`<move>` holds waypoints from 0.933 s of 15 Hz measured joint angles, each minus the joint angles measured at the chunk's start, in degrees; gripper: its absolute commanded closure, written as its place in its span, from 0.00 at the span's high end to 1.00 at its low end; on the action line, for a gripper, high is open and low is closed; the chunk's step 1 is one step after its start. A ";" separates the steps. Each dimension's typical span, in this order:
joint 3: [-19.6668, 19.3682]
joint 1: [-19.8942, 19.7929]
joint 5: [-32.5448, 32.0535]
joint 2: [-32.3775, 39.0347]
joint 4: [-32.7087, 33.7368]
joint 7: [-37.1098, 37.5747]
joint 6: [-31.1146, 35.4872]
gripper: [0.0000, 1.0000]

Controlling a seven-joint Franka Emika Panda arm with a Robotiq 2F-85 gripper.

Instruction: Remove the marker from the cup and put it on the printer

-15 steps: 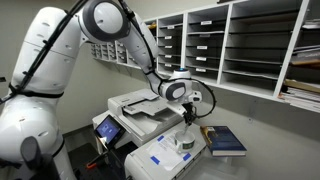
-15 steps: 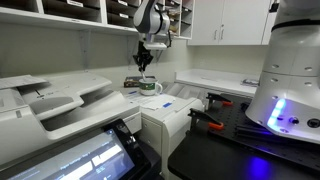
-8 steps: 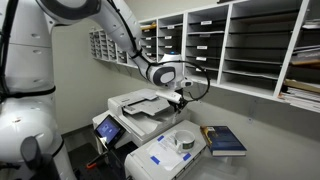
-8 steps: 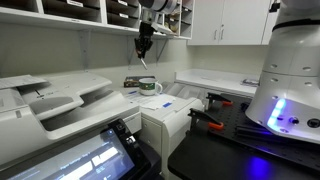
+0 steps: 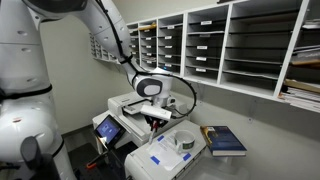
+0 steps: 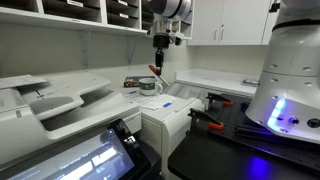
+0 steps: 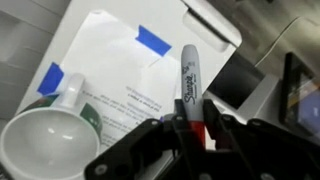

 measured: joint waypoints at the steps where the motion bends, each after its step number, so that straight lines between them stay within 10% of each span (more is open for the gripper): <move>1: -0.24 0.08 -1.38 0.21 -0.76 -1.66 -1.36 0.06; 8: -0.91 4.19 -20.40 10.75 8.03 15.86 -6.25 0.06; 14: -1.06 7.08 -21.01 25.82 26.55 36.68 -10.70 0.06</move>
